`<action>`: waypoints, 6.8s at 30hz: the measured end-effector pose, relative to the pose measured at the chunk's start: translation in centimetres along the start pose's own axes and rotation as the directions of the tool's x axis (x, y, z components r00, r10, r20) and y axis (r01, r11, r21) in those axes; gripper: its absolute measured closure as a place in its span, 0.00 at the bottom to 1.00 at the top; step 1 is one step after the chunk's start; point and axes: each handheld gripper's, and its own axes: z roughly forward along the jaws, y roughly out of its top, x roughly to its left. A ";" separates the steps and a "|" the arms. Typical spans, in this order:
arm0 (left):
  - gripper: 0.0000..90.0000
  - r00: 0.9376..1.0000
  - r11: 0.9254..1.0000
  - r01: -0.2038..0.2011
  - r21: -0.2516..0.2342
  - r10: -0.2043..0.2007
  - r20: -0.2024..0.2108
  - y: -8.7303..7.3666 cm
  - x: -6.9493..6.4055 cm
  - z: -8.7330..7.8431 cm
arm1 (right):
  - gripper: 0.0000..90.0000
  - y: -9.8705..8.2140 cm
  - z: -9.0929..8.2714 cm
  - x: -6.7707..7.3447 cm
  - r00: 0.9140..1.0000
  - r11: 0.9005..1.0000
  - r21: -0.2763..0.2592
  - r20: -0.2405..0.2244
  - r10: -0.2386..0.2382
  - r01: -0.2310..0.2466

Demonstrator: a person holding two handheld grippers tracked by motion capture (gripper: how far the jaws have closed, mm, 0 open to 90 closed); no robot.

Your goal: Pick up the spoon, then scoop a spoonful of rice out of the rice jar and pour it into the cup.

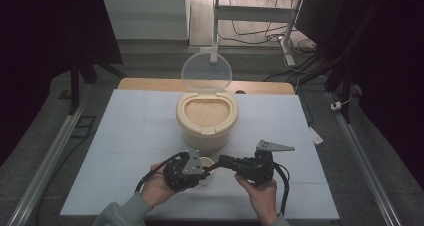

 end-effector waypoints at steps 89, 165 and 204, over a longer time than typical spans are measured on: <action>0.30 0.877 0.879 0.446 -0.168 -0.467 -0.117 -14.2 5.4 -4.6 | 0.92 9.0 -6.9 -2.1 0.996 0.935 -0.353 0.089 -0.007 0.038; 0.30 0.883 0.888 0.435 -0.153 -0.453 -0.122 -14.3 5.4 -4.4 | 0.92 10.7 -0.4 -6.2 0.939 0.966 -0.204 0.270 0.212 -0.159; 0.30 0.884 0.889 0.431 -0.154 -0.450 -0.125 -14.3 5.4 -4.4 | 0.92 10.4 -2.9 -8.2 0.900 0.886 -0.299 0.147 0.409 -0.354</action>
